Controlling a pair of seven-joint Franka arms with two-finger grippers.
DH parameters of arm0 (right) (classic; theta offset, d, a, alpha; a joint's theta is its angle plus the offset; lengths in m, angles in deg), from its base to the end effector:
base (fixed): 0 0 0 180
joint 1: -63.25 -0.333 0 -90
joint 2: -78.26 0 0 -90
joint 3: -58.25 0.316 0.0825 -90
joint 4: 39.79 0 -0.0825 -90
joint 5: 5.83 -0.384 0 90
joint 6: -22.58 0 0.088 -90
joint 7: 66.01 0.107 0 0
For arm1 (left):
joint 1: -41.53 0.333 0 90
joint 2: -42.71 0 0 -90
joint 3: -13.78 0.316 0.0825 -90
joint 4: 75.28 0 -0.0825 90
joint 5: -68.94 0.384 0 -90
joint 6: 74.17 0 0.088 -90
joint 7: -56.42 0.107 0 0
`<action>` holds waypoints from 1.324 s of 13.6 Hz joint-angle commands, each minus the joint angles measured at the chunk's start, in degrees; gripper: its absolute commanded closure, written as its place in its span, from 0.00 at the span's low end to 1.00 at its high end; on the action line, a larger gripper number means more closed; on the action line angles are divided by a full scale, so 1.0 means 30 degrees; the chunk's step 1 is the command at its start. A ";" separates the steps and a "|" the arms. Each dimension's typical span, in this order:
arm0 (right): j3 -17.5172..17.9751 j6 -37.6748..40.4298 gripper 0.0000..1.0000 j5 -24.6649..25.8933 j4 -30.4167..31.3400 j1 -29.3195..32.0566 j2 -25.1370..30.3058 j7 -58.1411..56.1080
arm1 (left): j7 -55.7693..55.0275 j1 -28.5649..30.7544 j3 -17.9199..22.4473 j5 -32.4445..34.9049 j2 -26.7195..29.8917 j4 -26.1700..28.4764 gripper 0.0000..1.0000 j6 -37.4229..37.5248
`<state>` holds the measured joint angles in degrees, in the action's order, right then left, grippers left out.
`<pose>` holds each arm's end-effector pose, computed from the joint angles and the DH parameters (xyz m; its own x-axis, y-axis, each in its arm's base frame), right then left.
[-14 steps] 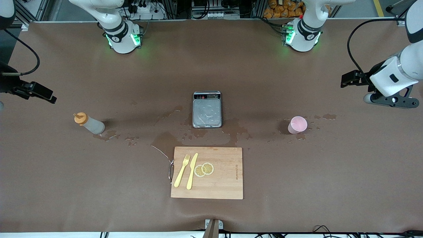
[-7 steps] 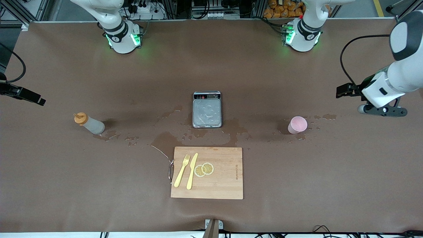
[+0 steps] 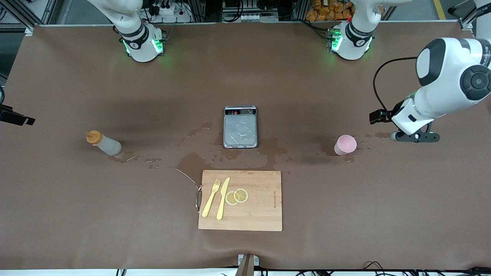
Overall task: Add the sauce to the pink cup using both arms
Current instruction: 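Move the left gripper down toward the pink cup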
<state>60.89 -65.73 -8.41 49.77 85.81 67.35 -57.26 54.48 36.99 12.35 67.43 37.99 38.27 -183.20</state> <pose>0.5621 -0.2007 0.5161 0.8562 -0.4694 -0.2160 -0.4846 -0.8745 -0.0204 0.5520 -0.0594 0.4122 0.9850 -0.0606 -0.1614 -0.0582 -0.9981 0.0198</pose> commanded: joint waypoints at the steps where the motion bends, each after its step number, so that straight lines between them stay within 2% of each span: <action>1: 0.0351 0.0198 0.00 -0.0809 -0.0322 0.1675 -0.0816 0.0276 | -0.0233 -0.0010 -0.0052 -0.0055 -0.0709 0.0204 0.00 -0.0715; 5: 0.0351 0.0199 0.00 -0.1074 -0.0381 0.3228 -0.1637 0.1032 | -0.0233 -0.0040 -0.0081 -0.0055 -0.0915 0.1200 0.00 -0.1975; 11: 0.0292 0.0110 0.00 -0.0810 -0.1230 0.4313 -0.3334 0.5367 | -0.0263 0.0136 -0.0081 -0.1518 -0.2027 0.1172 0.00 -0.3147; 13: 0.0321 0.0169 0.00 -0.0928 -0.1637 0.4784 -0.4094 0.8493 | -0.0263 0.0136 -0.0081 -0.1811 -0.2378 0.1143 0.00 -0.3527; 15: 0.0292 0.1071 0.00 -0.1715 -0.2691 0.4902 -0.5295 0.9182 | -0.0263 0.0136 -0.0081 -0.2688 -0.3080 0.1142 0.00 -0.4608; 18: 0.0292 0.1805 0.00 -0.3881 -0.2696 0.5809 -0.6205 0.9473 | -0.0321 -0.0010 -0.0081 -0.3483 -0.3901 0.1055 0.00 -0.5696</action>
<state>60.76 -63.27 -16.40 44.41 100.83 51.65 -30.67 54.23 37.08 12.30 58.53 27.72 41.76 -198.60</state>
